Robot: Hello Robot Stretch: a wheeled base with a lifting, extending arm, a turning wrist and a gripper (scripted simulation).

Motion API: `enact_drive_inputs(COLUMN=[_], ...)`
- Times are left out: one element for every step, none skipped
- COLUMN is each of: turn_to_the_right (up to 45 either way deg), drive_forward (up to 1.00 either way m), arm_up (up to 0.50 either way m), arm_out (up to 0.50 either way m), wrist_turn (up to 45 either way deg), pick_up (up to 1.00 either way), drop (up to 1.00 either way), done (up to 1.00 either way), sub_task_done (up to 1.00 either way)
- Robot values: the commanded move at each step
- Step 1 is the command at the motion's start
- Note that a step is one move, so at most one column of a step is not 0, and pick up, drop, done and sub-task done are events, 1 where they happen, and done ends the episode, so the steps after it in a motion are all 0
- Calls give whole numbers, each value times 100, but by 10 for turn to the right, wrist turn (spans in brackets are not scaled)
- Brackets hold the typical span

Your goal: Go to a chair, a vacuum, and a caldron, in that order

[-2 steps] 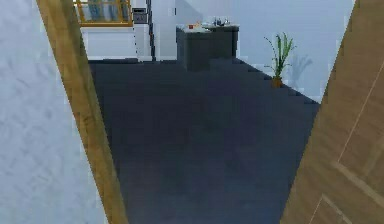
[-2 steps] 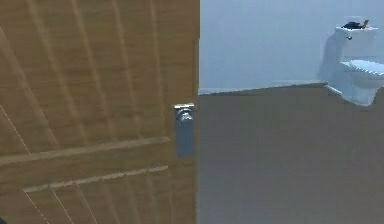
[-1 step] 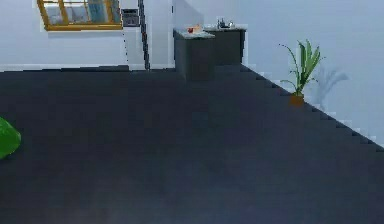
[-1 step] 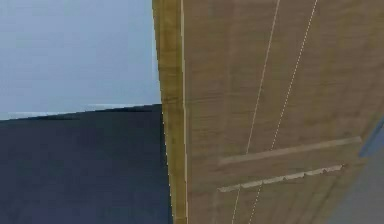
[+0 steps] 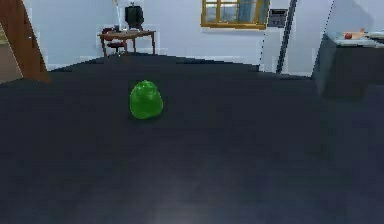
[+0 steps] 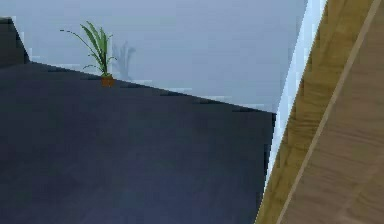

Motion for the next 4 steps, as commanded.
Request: enact_drive_inputs(turn_to_the_right=[0, 0, 0, -210], drive_forward=[100, 100, 65, 0], arm_up=[0, 0, 0, 0], arm_out=[0, 0, 0, 0], wrist_turn=[0, 0, 0, 0], pick_up=[0, 0, 0, 0], drop=[0, 0, 0, 0], done=[0, 0, 0, 0], sub_task_done=[0, 0, 0, 0])
